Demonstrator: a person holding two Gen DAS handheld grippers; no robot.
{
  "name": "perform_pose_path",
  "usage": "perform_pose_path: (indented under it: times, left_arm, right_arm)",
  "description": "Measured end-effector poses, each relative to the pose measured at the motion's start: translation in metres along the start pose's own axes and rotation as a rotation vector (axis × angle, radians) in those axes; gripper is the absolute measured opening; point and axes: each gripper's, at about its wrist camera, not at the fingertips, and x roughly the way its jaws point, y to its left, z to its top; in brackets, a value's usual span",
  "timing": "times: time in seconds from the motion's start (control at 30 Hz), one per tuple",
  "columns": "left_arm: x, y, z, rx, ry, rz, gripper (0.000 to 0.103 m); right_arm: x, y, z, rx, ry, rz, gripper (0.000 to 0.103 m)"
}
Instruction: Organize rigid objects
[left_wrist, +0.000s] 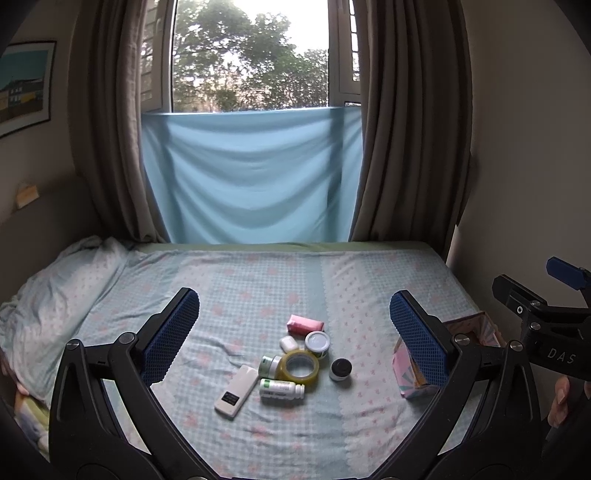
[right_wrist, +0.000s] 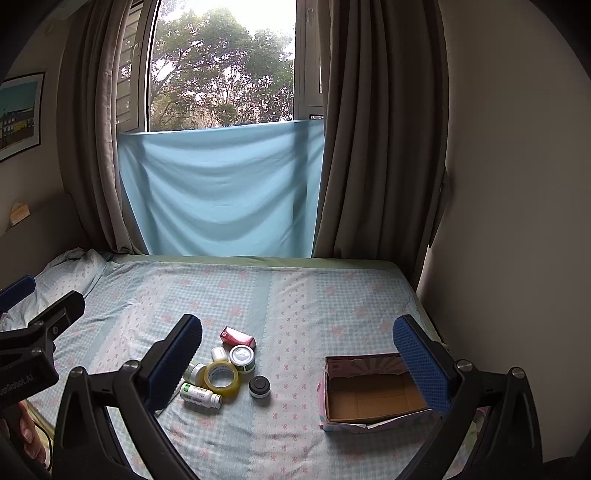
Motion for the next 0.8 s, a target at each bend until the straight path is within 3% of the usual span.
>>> perform_pose_path:
  times: [0.8]
  left_arm:
    - [-0.0006,0.0033,0.0002,-0.014,0.001,-0.007,0.102]
  right_arm:
    - [-0.0035,-0.0002,0.0000,0.002,-0.004,-0.010,0.103]
